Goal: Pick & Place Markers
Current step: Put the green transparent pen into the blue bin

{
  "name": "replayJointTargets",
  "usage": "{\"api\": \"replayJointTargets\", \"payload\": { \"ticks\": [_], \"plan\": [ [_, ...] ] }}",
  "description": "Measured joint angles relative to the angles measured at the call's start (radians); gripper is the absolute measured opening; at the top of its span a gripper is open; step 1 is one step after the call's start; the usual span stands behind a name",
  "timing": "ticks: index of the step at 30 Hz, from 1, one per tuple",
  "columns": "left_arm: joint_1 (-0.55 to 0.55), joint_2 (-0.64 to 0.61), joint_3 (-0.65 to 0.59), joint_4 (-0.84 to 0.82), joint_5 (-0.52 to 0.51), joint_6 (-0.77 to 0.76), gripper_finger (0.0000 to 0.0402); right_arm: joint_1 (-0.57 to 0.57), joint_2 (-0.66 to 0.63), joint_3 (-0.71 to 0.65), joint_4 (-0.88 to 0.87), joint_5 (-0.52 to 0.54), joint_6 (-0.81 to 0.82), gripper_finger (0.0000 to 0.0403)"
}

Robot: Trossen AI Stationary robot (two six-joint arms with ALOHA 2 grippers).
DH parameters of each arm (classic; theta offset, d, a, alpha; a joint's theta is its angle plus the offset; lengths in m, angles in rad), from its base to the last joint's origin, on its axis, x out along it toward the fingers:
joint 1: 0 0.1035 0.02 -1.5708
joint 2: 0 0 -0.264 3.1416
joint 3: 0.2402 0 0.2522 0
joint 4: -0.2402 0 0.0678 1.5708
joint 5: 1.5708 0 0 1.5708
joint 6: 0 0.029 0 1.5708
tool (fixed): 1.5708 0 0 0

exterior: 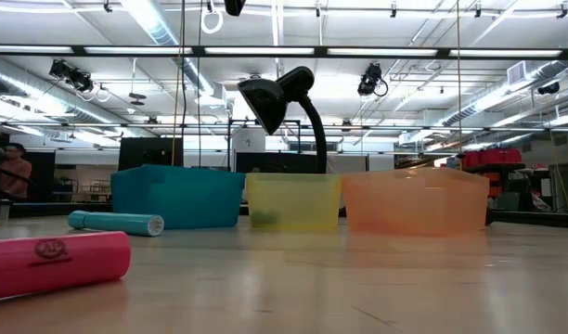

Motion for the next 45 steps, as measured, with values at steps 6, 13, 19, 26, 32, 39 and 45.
{"api": "replayJointTargets", "payload": {
  "ticks": [6, 13, 19, 26, 32, 39, 45],
  "plan": [
    [0.0, 0.0, 0.0, -0.001, 0.019, 0.002, 0.0067, -0.003, 0.0, 0.0, -0.001, 0.0, 0.001, 0.0036],
    [0.0, 0.0, 0.0, 0.0, 0.023, 0.002, 0.0049, -0.003, 0.0, 0.0, -0.002, 0.012, 0.001, 0.0037],
    [0.0, 0.0, 0.0, -0.001, 0.023, 0.001, 0.0055, -0.003, 0.0, 0.0, -0.003, 0.012, -0.012, 0.0045],
    [0.0, -0.001, -0.001, -0.001, -0.023, -0.029, 0.0051, -0.009, -0.032, -0.001, -0.088, 0.015, -0.009, 0.0098],
    [0.0, -0.001, -0.001, -0.022, -0.064, -0.087, 0.0051, -0.032, -0.107, -0.001, -0.173, 0.015, -0.014, 0.0141],
    [0.008, -0.001, -0.001, -0.069, -0.154, -0.289, 0.005, -0.061, -0.195, -0.001, -0.222, 0.016, -0.033, 0.0157],
    [0.019, -0.001, -0.001, -0.18, -0.205, -0.538, 0.005, -0.061, -0.225, -0.001, -0.229, 0.014, -0.113, 0.0157]
  ]
}}
